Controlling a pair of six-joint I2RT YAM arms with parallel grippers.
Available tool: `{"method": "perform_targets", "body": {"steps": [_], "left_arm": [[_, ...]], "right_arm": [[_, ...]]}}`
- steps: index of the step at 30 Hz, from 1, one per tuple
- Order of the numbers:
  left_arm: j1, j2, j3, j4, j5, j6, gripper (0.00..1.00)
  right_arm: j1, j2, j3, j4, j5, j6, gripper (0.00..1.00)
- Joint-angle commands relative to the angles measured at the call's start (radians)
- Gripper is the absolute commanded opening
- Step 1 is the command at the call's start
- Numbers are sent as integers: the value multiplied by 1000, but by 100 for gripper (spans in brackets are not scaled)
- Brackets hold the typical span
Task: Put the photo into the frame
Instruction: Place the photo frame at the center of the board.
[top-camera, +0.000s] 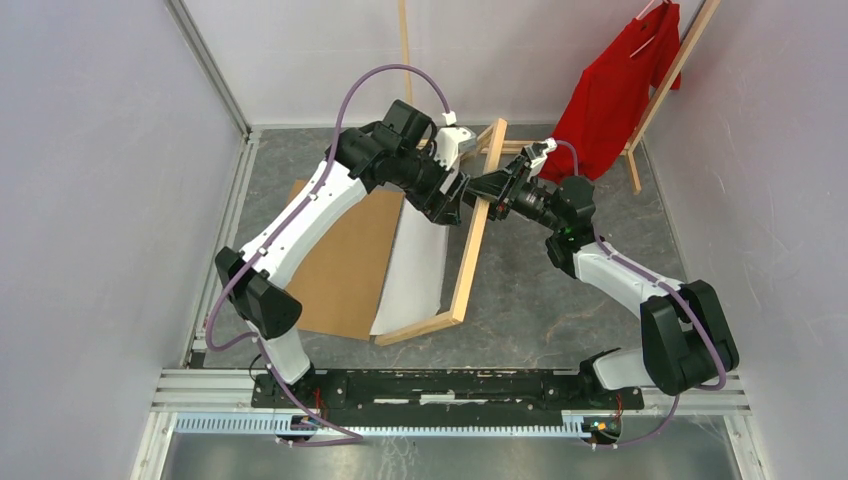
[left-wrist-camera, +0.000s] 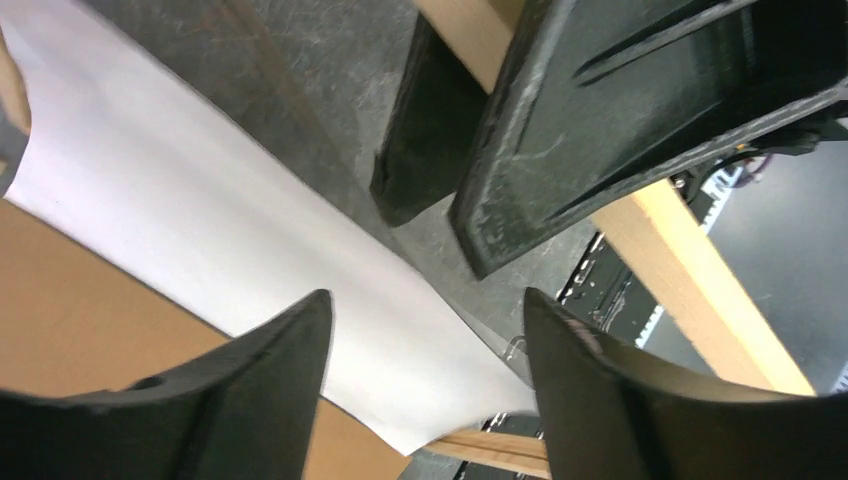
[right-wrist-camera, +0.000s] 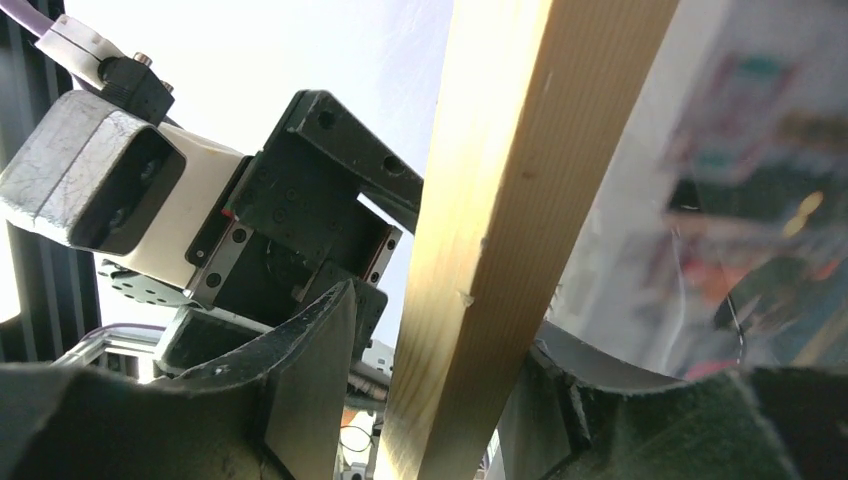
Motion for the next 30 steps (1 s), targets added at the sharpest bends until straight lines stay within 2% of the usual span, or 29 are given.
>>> {"method": "perform_targets", "body": {"steps": [1,6,13,18,20,22,26,30], "left_arm": [[-4,-36,40,-62,-117,93,71],[-3,-32,46,-97,-159,105,42],[0,22,83,-163,-142,100,17],[9,29,119,-174,-158,98,9],[12,31,132,-178,-196,112,3],[16,37,155,-191,-242,136,2],[23,24,159,-182,-400,186,2],[37,-16,97,-143,-582,274,2]], "right_arm": [[4,-23,44,41,-12,-40,56],[-2,-33,25,8,-28,-72,56],[-8,-43,11,-13,-51,-87,56],[-34,-82,-22,-87,-74,-145,56],[-52,-99,-32,-152,-93,-194,56],[-74,-115,-48,-206,-116,-236,56],[-127,-155,-101,-257,-157,-284,56],[-176,-179,-105,-413,-184,-420,55]]}}
